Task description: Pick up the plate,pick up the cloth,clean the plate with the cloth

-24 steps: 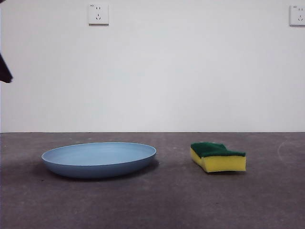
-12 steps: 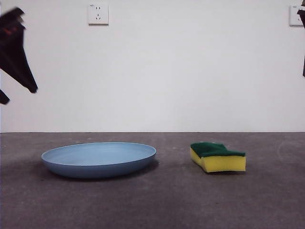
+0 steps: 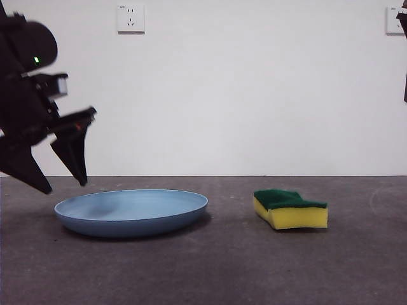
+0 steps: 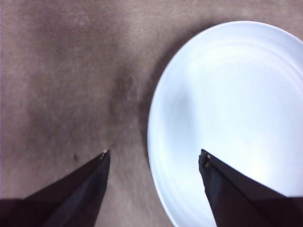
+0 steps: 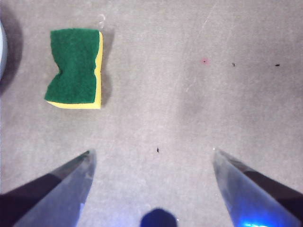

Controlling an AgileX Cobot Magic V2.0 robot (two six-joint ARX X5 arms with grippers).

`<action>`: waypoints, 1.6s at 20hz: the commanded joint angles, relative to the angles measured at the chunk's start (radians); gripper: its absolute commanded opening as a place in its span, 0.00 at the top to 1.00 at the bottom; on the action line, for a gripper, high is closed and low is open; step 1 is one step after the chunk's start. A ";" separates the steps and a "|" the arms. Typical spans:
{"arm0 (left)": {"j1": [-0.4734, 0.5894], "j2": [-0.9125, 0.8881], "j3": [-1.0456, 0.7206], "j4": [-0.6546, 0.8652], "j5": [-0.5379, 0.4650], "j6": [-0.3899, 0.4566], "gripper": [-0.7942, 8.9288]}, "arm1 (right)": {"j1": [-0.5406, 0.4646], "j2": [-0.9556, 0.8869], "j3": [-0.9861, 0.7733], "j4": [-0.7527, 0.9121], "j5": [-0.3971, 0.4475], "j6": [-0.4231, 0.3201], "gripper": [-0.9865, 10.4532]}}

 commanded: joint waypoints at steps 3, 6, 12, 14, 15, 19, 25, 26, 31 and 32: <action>0.003 0.091 0.000 0.049 0.000 0.011 0.59 | 0.001 0.001 0.004 0.003 -0.002 0.000 0.56; 0.002 0.131 0.000 0.050 0.004 0.011 0.60 | 0.001 0.001 0.004 0.003 -0.002 0.000 0.56; -0.017 0.135 0.000 0.064 0.025 0.066 0.93 | 0.001 0.001 0.004 0.051 -0.096 0.021 0.56; -0.018 0.134 0.000 0.065 0.025 0.079 0.93 | 0.002 0.001 0.004 0.087 -0.179 0.021 0.56; -0.018 0.130 0.002 0.060 0.025 0.089 0.93 | 0.009 0.001 0.004 0.106 -0.186 0.022 0.56; -0.019 0.029 0.003 0.018 0.025 0.103 0.93 | 0.082 0.026 0.012 0.179 -0.176 0.021 0.56; -0.019 -0.257 0.003 -0.091 0.025 0.115 0.93 | 0.180 0.233 0.158 0.179 -0.094 0.006 0.63; -0.019 -0.290 0.003 -0.105 0.024 0.115 0.93 | 0.188 0.259 0.174 0.179 -0.082 0.001 0.64; -0.019 -0.457 0.003 -0.181 0.023 0.115 0.93 | 0.225 0.400 0.246 0.185 -0.064 -0.013 0.64; -0.019 -0.489 0.003 -0.198 0.023 0.115 0.93 | 0.232 0.427 0.252 0.196 -0.048 -0.013 0.64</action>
